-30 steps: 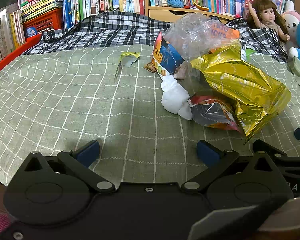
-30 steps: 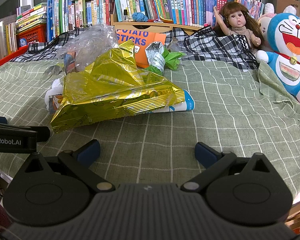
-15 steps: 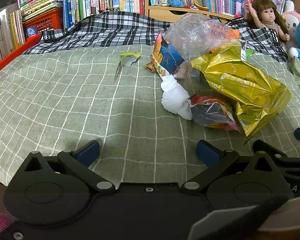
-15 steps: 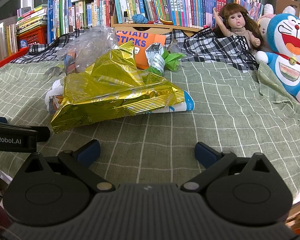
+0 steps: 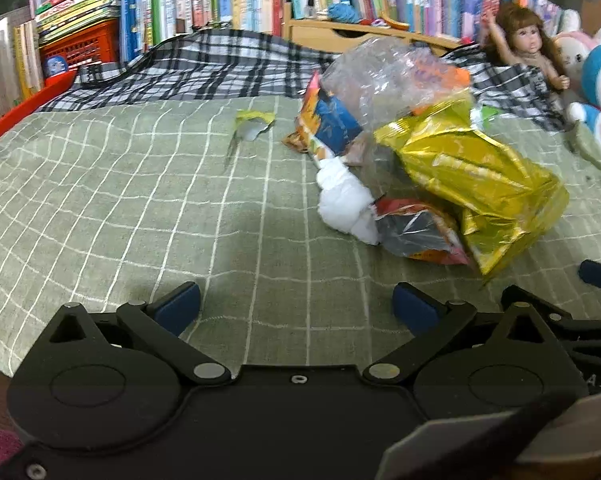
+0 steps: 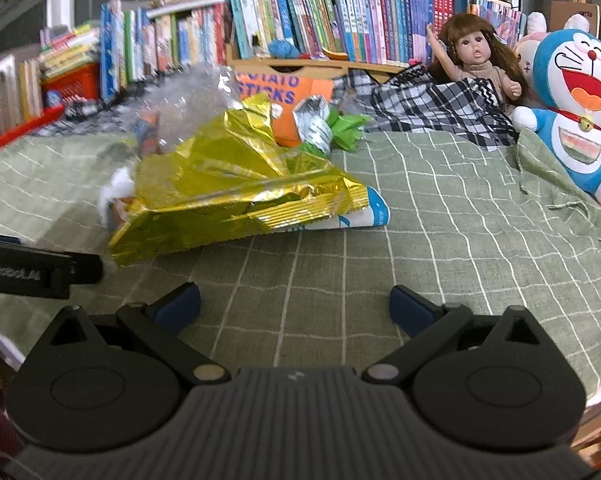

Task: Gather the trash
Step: 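Grasp the gold foil bag with the right tool while the left tool grasps the red wrapper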

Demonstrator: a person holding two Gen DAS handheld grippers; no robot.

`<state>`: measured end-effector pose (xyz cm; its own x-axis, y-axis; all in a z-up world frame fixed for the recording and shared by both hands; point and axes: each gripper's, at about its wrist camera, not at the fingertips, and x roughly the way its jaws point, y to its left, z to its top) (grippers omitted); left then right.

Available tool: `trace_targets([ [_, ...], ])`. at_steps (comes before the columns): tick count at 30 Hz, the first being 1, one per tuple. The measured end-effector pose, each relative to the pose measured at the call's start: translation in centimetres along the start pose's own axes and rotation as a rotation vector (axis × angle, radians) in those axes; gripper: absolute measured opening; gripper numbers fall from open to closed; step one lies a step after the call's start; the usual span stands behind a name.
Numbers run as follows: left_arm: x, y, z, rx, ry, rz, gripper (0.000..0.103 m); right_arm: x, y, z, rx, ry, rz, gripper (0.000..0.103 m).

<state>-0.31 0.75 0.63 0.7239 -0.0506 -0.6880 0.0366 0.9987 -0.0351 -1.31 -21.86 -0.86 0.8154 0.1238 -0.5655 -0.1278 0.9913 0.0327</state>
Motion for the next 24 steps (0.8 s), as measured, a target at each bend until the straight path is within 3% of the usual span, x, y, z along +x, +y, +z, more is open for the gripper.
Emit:
trace_targets([
  [7, -2.3, -0.2, 0.3, 0.064, -0.139, -0.05, 0.101, -3.0, -1.5, 1.1, 0.005, -0.16, 0.061, 0.103],
  [9, -2.7, -0.3, 0.3, 0.064, -0.179, -0.091, 0.101, -3.0, -1.9, 1.7, 0.013, -0.175, 0.079, 0.103],
  [12, -2.7, -0.6, 0.6, 0.054, -0.173, -0.126, 0.1, -2.3, -2.2, 2.6, 0.038, -0.161, 0.104, 0.101],
  [17, -2.1, -0.3, 1.0, 0.013, -0.121, -0.183, 0.084, 0.0, -2.9, 3.2, 0.154, -0.097, 0.168, 0.098],
  [19, -1.9, -0.1, 1.0, -0.001, -0.103, -0.198, 0.072, 1.1, -3.3, 3.4, 0.219, -0.074, 0.185, 0.095],
  [24, -1.5, 0.0, 1.2, -0.025, -0.076, -0.24, 0.052, 2.7, -3.7, 3.6, 0.335, -0.032, 0.216, 0.054],
])
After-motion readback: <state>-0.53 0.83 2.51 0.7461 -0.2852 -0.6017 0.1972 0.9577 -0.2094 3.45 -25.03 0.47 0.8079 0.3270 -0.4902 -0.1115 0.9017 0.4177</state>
